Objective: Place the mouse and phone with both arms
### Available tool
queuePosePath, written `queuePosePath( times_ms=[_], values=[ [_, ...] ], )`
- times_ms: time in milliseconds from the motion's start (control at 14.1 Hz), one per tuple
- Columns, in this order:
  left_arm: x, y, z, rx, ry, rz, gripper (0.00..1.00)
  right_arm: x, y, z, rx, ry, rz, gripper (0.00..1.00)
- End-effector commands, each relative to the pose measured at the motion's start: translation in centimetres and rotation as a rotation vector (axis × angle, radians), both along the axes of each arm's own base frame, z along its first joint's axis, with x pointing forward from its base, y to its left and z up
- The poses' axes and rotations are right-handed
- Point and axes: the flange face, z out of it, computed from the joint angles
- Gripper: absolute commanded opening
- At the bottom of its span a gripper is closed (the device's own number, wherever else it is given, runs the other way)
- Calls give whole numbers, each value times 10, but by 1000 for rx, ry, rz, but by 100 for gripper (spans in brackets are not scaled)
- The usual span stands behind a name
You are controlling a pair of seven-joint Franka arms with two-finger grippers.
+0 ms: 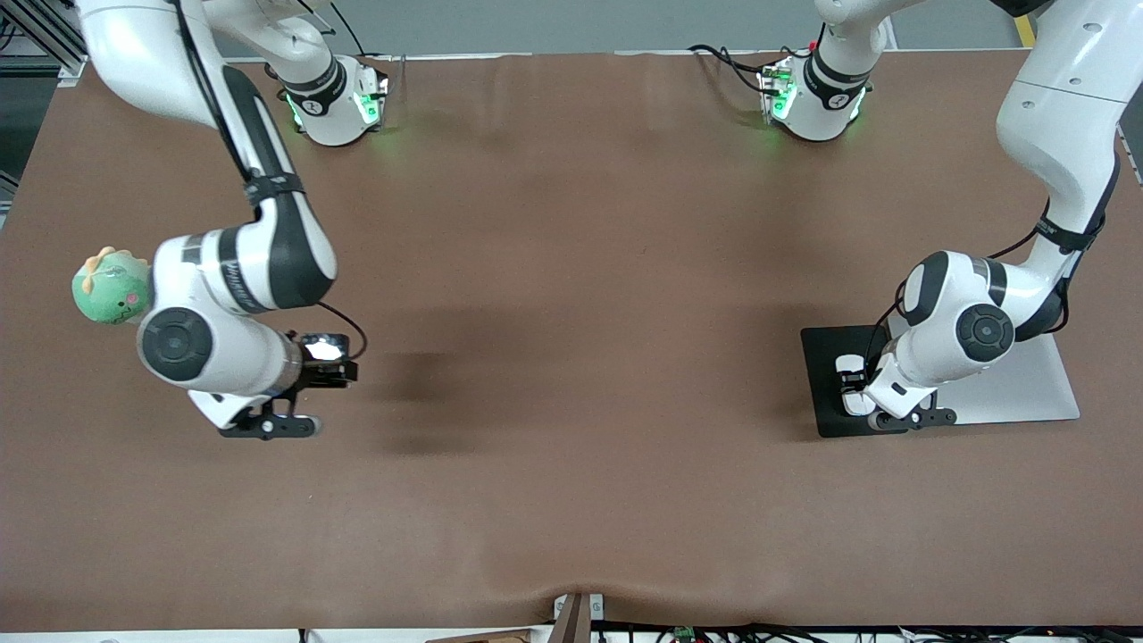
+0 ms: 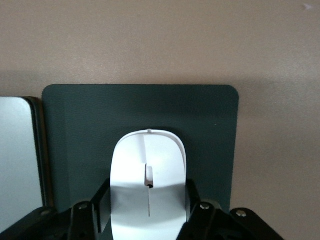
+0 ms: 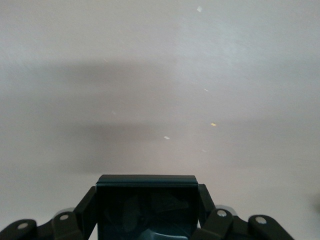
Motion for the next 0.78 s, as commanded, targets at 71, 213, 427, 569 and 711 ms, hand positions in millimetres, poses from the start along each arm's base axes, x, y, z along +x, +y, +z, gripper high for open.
queuePosePath(
  times_ms=[71,213,427,569,711],
  values=[
    [0,-4,-6,-4,-20,-7,44,-19,-80,-1,56,39,106,0],
    [1,1,-5,-4,-23,0,100,-21,-118,-12,72,40,130,0],
    [6,5,5,2,-37,11,100,-22,-160,-32,42,-18,105,0],
    [12,7,33,21,-74,12,100,-24,-172,-48,36,-38,88,0],
    [15,8,65,46,-105,14,100,-27,-192,-67,27,-70,58,0]
  ],
)
